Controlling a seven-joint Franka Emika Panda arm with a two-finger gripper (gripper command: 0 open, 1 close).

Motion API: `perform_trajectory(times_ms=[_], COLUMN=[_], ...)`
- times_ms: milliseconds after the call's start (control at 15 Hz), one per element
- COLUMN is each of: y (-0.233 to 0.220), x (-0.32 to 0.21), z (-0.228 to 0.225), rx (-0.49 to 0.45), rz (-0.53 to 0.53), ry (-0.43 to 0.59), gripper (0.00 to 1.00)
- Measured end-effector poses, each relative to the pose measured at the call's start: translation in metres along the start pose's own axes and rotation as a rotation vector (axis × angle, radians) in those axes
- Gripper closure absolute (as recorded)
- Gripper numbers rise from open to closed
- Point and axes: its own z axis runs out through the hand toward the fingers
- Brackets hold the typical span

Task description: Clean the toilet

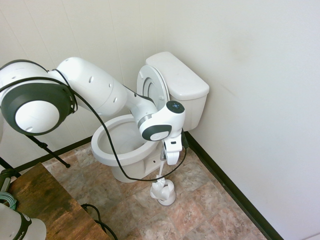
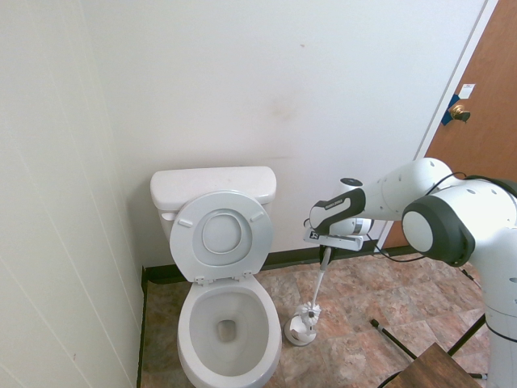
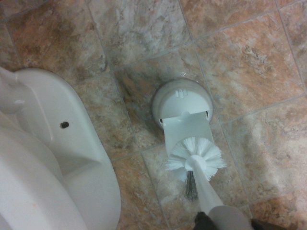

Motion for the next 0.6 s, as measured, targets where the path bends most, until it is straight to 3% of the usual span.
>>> perform_trajectory(times_ms=[600], y=[-0.030], x=[0.019], z=[0.083], rx=[-0.065], rz=[0.008], ry=[-0.031], gripper=[1.00])
